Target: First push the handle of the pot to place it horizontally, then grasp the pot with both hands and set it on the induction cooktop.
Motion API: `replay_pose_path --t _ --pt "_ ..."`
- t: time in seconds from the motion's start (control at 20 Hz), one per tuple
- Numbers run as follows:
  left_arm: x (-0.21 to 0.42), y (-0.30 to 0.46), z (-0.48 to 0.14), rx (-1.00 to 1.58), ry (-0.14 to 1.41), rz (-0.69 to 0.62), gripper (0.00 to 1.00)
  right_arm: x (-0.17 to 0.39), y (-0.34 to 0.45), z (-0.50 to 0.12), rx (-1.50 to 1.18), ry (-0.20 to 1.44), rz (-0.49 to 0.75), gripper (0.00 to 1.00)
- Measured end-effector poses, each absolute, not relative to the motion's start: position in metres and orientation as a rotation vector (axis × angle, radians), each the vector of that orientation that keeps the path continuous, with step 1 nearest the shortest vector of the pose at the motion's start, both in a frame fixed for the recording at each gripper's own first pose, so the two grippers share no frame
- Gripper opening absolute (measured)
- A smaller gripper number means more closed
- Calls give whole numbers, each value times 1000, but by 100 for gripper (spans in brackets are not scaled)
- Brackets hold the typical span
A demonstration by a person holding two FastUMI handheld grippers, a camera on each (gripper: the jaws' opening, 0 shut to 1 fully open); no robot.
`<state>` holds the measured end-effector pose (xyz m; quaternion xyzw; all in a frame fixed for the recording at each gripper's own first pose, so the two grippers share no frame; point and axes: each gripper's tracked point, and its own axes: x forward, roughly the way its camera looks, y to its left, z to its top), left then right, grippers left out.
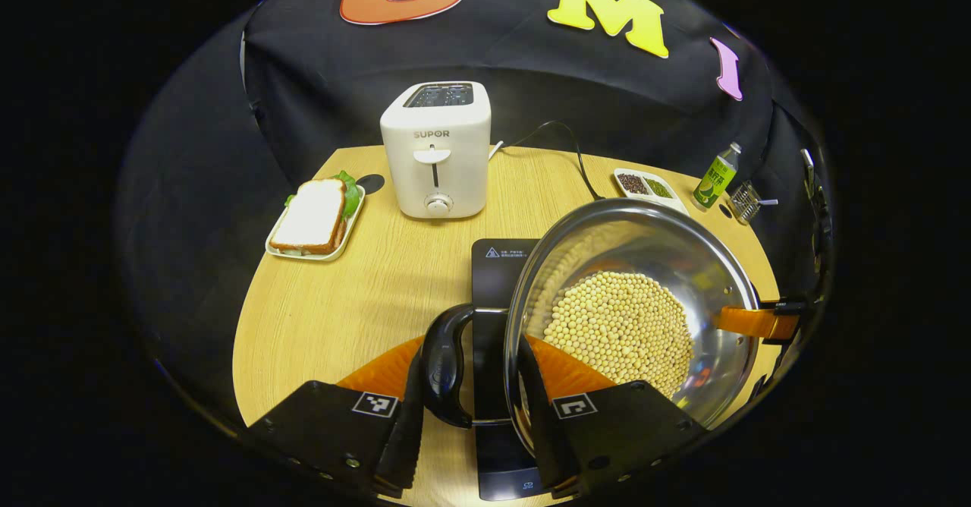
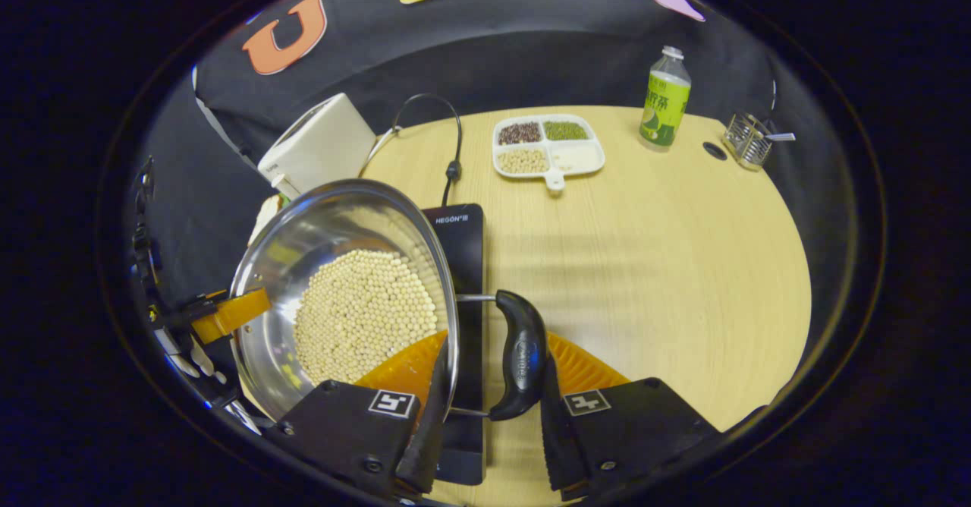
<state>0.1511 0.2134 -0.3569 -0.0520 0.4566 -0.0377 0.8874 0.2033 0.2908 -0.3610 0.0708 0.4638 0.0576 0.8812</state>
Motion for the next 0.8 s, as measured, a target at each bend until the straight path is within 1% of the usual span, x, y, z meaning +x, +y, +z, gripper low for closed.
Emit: replay_pose_path --t 0.25,0.3,0.8 --pt "145 215 -362 -120 938 -81 59 204 289 -360 138 945 144 55" --pt "144 215 -361 -117 936 -81 59 205 289 -360 125 934 149 57" --pt "143 214 -361 -115 921 -80 59 206 287 -361 130 921 136 59"
